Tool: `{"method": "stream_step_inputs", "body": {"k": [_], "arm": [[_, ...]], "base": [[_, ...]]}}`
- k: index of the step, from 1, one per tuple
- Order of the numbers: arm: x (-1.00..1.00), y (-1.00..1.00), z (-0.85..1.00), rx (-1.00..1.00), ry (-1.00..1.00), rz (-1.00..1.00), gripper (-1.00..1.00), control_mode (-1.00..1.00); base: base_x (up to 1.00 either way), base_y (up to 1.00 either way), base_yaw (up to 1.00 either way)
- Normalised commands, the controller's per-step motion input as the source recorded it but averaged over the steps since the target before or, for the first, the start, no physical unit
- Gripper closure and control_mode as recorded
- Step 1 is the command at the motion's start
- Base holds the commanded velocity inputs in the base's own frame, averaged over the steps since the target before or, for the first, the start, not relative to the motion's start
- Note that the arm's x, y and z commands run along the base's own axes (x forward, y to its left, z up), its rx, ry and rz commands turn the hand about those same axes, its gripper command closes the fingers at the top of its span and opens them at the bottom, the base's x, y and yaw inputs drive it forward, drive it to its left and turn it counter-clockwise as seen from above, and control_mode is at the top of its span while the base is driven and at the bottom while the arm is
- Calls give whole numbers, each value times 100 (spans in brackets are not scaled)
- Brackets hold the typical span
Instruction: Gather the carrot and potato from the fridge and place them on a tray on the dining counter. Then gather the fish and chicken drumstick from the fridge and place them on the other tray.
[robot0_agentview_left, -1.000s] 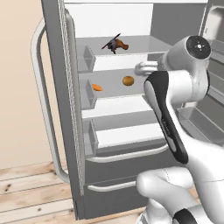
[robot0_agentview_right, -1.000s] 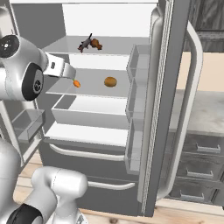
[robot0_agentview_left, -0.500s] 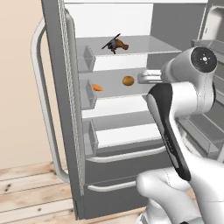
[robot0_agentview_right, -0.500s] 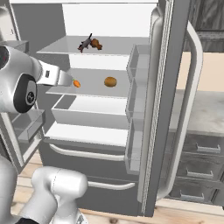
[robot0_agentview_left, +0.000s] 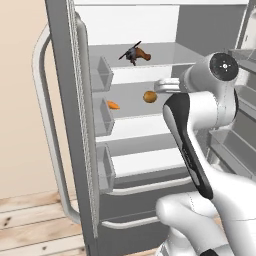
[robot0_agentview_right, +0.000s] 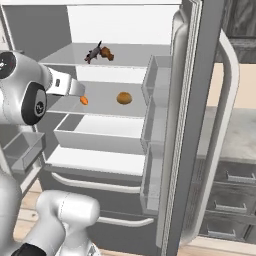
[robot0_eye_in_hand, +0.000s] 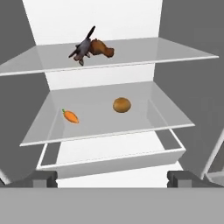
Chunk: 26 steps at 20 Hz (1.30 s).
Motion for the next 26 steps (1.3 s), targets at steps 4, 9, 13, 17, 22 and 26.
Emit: {"method": "stream_step_inputs", "body": {"k": [4, 9, 13, 17, 22, 26], "arm": [[0, 0, 0, 0, 0, 0, -100, 100], [0, 0, 0, 0, 0, 0, -100, 100], [0, 0, 0, 0, 0, 0, -100, 100], [0, 0, 0, 0, 0, 0, -100, 100], [-15, -11, -29, 0, 0, -2, -100, -100], [-23, -20, -67, 0, 5, -3, -100, -100]], "base": [[43, 2, 0], [49, 0, 0], [52, 0, 0], [39, 0, 0], [2, 0, 0], [0, 0, 0]]}}
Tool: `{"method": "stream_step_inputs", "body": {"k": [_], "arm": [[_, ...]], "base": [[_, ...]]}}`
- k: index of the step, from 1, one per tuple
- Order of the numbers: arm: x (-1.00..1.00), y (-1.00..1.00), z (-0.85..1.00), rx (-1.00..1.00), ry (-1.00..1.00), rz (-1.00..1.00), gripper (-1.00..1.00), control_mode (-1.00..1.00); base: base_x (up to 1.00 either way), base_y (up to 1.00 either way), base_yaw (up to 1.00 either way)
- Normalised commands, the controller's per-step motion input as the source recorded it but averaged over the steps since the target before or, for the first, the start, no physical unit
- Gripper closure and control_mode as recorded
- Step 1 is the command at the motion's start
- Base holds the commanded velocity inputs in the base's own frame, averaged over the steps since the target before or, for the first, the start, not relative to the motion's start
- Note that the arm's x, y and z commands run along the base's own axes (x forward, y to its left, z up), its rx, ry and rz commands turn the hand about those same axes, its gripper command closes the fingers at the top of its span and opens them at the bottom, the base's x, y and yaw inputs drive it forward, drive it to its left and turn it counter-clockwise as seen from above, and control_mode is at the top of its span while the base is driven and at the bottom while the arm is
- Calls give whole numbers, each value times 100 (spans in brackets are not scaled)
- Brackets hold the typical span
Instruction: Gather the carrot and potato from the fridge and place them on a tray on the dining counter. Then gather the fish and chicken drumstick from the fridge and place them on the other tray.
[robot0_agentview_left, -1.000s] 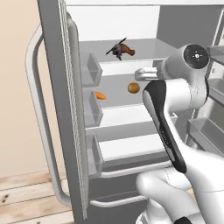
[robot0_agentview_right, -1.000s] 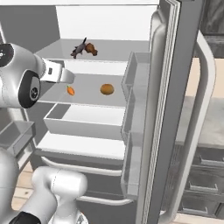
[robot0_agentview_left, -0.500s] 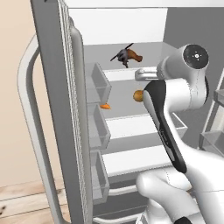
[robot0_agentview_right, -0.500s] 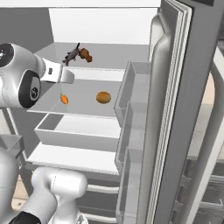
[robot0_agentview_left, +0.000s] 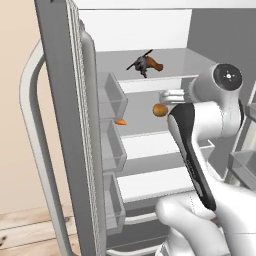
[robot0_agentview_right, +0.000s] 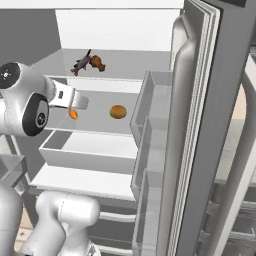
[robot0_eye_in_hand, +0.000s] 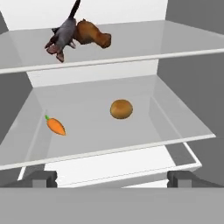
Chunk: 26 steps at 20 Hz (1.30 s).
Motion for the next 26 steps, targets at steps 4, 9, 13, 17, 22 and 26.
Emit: {"method": "stream_step_inputs", "body": {"k": [4, 9, 13, 17, 22, 26], "arm": [[-2, -14, -49, -1, 10, 0, -100, -100], [18, -22, -28, 0, 12, 0, -100, -100], [16, -16, -20, 0, 6, 0, -100, -100], [46, -19, -7, 0, 7, 0, -100, -100], [65, -10, -7, 0, 1, -1, -100, -100], [57, 0, -24, -5, -1, 0, -100, -100]], "base": [[0, 0, 0], [0, 0, 0], [0, 0, 0], [0, 0, 0], [0, 0, 0], [0, 0, 0]]}}
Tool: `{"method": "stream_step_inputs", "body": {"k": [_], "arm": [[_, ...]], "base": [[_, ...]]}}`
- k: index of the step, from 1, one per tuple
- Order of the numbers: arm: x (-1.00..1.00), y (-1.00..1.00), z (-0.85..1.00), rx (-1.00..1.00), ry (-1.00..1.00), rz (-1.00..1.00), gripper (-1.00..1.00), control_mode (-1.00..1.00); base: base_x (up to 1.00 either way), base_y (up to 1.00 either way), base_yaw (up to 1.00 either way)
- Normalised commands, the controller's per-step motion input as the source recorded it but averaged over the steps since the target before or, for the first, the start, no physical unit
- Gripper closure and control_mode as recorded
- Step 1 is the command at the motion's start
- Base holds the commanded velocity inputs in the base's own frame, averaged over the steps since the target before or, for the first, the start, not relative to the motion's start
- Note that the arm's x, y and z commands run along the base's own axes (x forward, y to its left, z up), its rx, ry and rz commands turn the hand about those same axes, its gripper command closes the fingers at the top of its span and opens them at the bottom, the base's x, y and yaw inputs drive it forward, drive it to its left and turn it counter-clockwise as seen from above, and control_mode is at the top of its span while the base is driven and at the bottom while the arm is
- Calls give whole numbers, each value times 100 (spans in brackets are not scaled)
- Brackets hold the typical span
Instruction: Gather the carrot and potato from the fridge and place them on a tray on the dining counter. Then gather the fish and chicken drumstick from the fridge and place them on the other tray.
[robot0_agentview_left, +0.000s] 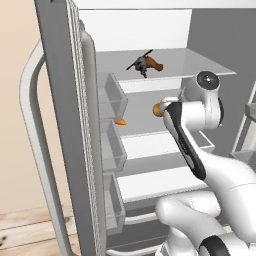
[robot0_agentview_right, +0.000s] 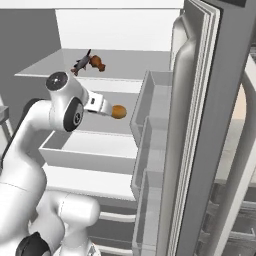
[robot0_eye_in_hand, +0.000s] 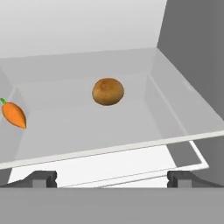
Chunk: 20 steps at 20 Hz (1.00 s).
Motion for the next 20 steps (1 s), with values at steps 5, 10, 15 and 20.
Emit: {"method": "stream_step_inputs", "body": {"k": [5, 10, 15, 20], "arm": [[33, 0, -28, -5, -3, 0, -100, -100], [34, 0, -27, -1, 0, 1, -100, -100], [37, 0, -20, -1, 0, 0, -100, -100], [45, 0, -15, 0, 0, 0, -100, -100]], "base": [[0, 0, 0], [0, 0, 0], [0, 0, 0], [0, 0, 0]]}}
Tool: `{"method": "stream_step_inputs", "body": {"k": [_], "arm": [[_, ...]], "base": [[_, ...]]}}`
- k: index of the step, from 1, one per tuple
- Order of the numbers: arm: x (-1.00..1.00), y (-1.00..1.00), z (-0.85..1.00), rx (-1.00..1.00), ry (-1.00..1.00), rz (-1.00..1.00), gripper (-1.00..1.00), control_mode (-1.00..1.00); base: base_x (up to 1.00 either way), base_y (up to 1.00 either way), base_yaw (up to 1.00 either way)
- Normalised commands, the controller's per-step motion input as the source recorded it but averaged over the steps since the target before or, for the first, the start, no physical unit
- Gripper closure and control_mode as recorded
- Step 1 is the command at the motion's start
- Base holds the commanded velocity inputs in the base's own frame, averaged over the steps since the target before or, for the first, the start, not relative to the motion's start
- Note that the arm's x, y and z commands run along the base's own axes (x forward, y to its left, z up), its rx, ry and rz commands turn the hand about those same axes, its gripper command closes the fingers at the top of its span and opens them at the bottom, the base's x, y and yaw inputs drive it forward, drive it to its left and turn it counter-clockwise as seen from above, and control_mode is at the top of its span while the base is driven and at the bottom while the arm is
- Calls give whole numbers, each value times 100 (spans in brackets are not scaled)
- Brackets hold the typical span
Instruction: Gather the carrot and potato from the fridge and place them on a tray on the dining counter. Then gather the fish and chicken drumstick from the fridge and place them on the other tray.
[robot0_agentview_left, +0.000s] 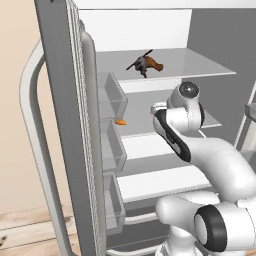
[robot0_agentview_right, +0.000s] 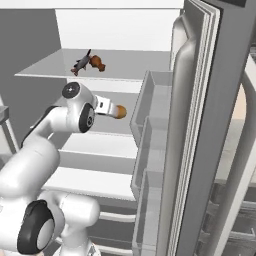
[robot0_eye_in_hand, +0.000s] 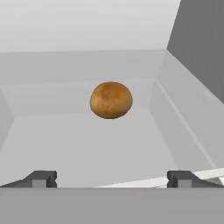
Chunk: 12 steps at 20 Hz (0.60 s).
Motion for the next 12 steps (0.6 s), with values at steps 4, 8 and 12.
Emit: {"method": "stream_step_inputs", "body": {"k": [4, 8, 12], "arm": [[39, 0, -7, 0, 0, 0, -100, -100], [37, -4, -12, 0, 0, 0, -100, -100], [40, -9, -12, 0, 3, 0, -100, -100]], "base": [[0, 0, 0], [0, 0, 0], [0, 0, 0]]}}
